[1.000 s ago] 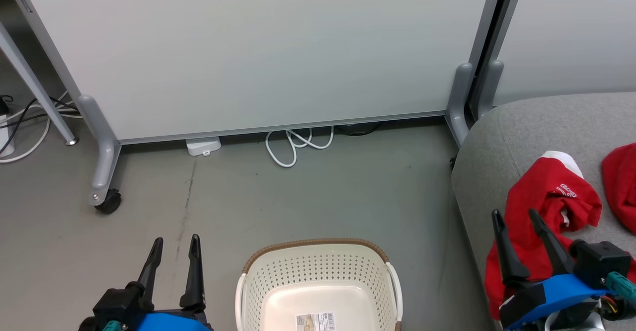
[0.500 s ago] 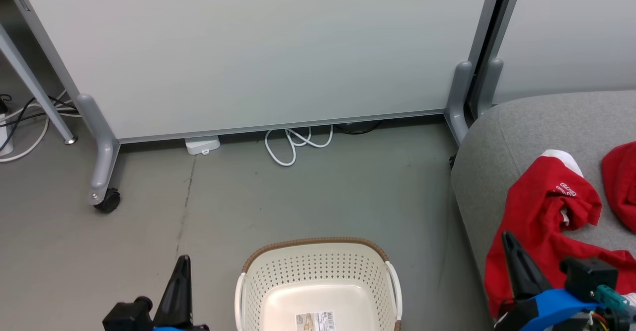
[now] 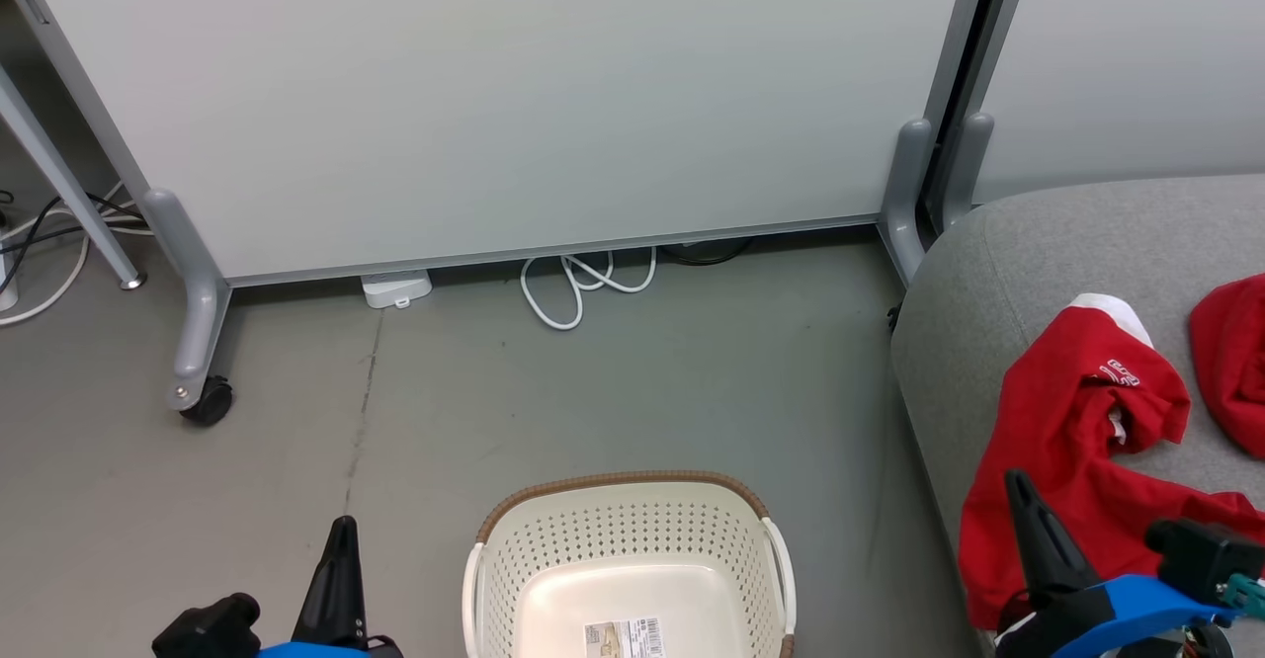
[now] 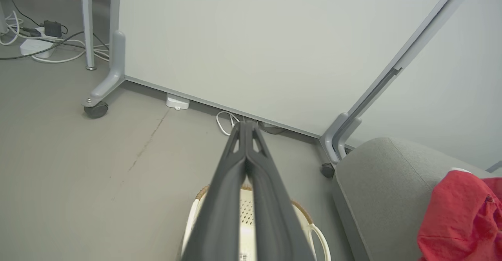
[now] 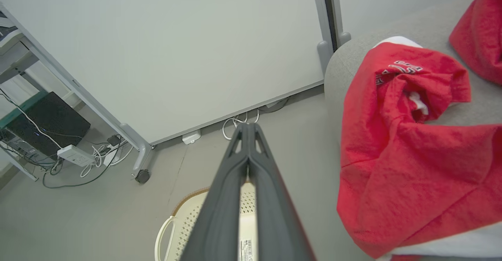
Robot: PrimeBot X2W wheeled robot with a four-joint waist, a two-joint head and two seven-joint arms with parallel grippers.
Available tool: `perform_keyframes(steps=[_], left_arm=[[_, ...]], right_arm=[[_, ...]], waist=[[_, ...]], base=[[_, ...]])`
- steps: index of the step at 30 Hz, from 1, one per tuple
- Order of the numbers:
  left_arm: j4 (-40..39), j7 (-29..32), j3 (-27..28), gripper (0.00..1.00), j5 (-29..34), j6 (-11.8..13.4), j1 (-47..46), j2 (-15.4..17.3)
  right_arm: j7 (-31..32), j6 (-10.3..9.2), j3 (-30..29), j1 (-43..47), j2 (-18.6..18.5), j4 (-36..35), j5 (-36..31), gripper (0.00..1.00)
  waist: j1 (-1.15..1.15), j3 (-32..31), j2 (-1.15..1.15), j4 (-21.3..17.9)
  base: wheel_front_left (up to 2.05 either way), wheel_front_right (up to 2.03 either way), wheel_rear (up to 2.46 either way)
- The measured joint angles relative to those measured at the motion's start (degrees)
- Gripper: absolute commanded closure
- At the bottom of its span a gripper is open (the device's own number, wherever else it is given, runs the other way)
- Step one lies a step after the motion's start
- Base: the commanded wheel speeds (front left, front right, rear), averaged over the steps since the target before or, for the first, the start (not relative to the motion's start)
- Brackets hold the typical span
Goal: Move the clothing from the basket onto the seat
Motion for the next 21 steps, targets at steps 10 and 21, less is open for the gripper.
perform_keyframes(steps=[10,21], left_arm=[[-0.62,2.32,1.18,1.00,-9.20,0.00,-1.18,0.01],[-1.19,4.70,2.10,1.00,-17.92,0.00,-2.30,0.01]], right_arm=[[0.96,0.00,-0.32,-0.92,0.01,0.52,9.50,1.00],[1.94,-0.01,-0.64,-1.94,0.01,1.07,18.52,1.00]], waist=[[0.00,0.08,0.00,-0.41],[0.00,0.16,0.00,-0.86]], base=[[0.00,0.00,0.00],[0.00,0.00,0.00]])
